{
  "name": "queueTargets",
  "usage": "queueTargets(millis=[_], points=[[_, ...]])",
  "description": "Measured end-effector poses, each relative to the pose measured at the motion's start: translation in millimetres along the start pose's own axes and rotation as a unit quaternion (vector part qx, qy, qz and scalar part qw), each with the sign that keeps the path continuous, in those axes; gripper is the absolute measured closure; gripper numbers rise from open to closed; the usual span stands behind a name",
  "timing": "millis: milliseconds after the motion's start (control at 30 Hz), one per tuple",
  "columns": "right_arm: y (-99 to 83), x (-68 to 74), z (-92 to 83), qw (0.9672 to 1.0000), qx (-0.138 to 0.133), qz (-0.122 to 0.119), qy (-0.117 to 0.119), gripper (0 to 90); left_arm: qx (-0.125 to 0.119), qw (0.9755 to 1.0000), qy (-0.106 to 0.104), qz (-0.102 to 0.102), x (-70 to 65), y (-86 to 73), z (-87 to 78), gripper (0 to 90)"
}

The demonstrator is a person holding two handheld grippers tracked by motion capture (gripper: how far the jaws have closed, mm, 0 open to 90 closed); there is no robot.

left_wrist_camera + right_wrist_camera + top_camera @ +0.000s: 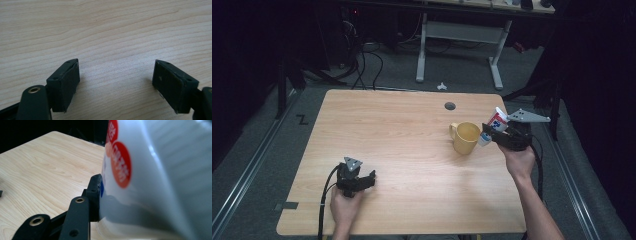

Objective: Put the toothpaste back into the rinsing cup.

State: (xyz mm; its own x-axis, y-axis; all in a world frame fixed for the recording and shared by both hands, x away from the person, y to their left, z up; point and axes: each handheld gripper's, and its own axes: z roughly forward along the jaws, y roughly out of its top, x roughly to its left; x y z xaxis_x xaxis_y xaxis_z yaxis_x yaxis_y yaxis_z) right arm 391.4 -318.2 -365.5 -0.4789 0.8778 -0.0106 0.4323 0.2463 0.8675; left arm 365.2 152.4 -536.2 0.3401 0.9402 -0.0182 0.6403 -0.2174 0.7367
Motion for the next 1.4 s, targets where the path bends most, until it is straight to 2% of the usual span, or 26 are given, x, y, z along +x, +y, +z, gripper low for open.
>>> queueTargets(millis=[133, 600, 1100, 1400], points=[[4.5, 0.6, 5.4, 1.0, 0.0, -0.005, 0.0, 65.3, 0.0, 1.0, 0.0, 0.0, 0.1, 0.0, 0.0, 22.2], [15.1, -2.2, 27.1, 1.0, 0.004, 0.002, 0.004, 65.4, 0.0, 1.0, 0.0, 0.0, 0.1, 0.0, 0.0, 22.3], [14.4, -6.5, 45.4, 0.9998, 0.014, 0.012, 0.001, 65.5, 0.0, 1.0, 0.0, 0.0, -0.1, 0.0, 0.0, 22.3], [15.4, -5.8, 58.8, 0.9996, 0.027, 0.009, -0.001, 65.6, 0.0, 1.0, 0.0, 0.0, 0.1, 0.0, 0.0, 22.3]])
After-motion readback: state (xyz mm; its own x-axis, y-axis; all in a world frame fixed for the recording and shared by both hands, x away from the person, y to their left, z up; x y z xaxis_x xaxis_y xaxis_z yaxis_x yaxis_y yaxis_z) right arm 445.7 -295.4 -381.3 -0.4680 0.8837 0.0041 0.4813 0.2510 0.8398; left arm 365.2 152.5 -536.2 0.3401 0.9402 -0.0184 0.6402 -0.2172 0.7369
